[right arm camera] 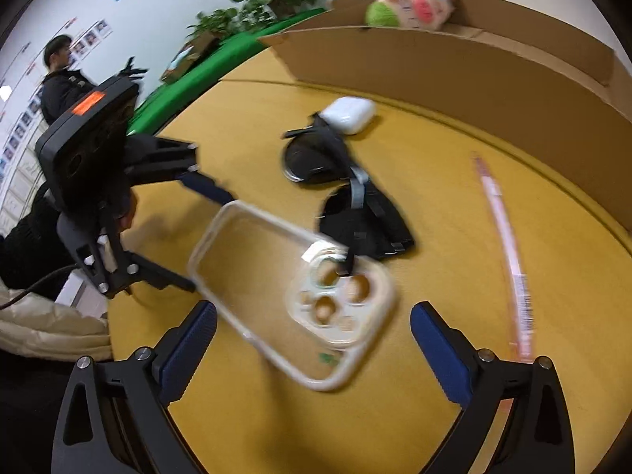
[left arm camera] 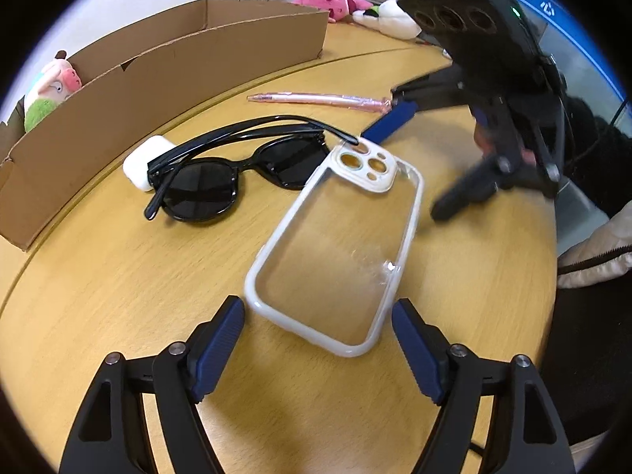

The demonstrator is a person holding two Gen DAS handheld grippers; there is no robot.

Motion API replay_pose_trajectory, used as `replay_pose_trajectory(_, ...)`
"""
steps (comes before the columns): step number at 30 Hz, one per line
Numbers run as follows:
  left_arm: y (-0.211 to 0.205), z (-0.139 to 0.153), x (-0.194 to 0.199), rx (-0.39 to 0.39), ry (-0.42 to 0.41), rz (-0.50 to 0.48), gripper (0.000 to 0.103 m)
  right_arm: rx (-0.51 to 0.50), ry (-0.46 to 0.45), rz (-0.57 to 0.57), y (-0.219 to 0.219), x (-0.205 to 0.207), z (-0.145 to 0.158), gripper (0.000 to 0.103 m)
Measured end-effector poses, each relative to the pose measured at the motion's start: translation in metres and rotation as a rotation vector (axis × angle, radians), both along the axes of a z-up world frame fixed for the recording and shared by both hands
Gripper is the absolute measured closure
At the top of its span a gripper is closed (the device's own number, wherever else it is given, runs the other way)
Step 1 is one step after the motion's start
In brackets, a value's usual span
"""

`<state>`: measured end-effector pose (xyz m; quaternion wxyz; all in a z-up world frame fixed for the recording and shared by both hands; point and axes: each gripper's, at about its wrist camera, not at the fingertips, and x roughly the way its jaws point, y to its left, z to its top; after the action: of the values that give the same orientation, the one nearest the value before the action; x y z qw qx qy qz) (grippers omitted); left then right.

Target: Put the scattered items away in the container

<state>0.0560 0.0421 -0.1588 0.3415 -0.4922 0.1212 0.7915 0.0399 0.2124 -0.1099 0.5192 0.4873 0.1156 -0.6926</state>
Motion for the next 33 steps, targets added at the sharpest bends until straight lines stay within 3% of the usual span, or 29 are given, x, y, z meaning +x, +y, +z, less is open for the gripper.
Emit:
replay_pose_trajectory(4, -0.001, -0.001, 0.001, 0.023, 0.023, 0.034, 0.026, -0.014, 0.039, -0.029, -0.001, 0.012, -0.001, 0.003)
replay_pose_trajectory(7, -0.007, 0.000, 0.003, 0.043, 0.028, 0.049, 0.035, -0.020, 0.063, -0.061, 0.006, 0.019, 0.000, 0.019)
replay_pose_trajectory(8, -0.009, 0.000, 0.002, 0.062, 0.023, 0.048, 0.049, -0.019, 0.067, -0.072, 0.009, 0.021, 0.001, 0.024)
replay_pose_trajectory(9, -0.010, 0.003, 0.002, 0.090, 0.014, 0.044, 0.073, -0.023, 0.064, -0.078, 0.013, 0.022, 0.001, 0.035)
replay_pose_trajectory(10, -0.009, 0.003, 0.002, 0.101, 0.009, 0.039, 0.081, -0.030, 0.055, -0.077, 0.014, 0.023, 0.001, 0.044)
replay_pose_trajectory(11, -0.007, 0.003, 0.001, 0.102, 0.006, 0.036, 0.083, -0.039, 0.040, -0.070, 0.012, 0.024, 0.000, 0.046)
replay_pose_trajectory(14, -0.009, 0.002, -0.004, 0.100, -0.009, 0.063, 0.076, -0.046, 0.035, -0.044, 0.008, 0.030, -0.002, 0.042)
replay_pose_trajectory(16, -0.014, 0.002, -0.004, 0.082, -0.020, 0.080, 0.066, -0.035, 0.044, -0.040, 0.008, 0.030, 0.000, 0.015)
replay_pose_trajectory(18, -0.016, 0.005, 0.003, 0.061, -0.016, 0.070, 0.038, -0.031, 0.066, -0.018, 0.009, 0.029, 0.004, 0.007)
replay_pose_trajectory(21, -0.006, 0.015, 0.022, 0.032, 0.022, -0.031, 0.024, -0.012, 0.161, 0.133, 0.004, 0.034, 0.020, 0.005)
replay_pose_trajectory(25, 0.023, 0.009, 0.038, -0.090, 0.045, -0.200, 0.024, 0.050, 0.237, 0.412, -0.019, 0.041, 0.027, 0.004)
replay_pose_trajectory(29, 0.031, -0.003, 0.029, -0.181, 0.040, -0.208, 0.023, 0.118, 0.260, 0.582, -0.041, 0.041, 0.017, 0.004)
replay_pose_trajectory(33, 0.033, -0.009, 0.022, -0.191, 0.018, -0.210, 0.021, 0.194, 0.267, 0.673, -0.058, 0.039, -0.001, 0.005)
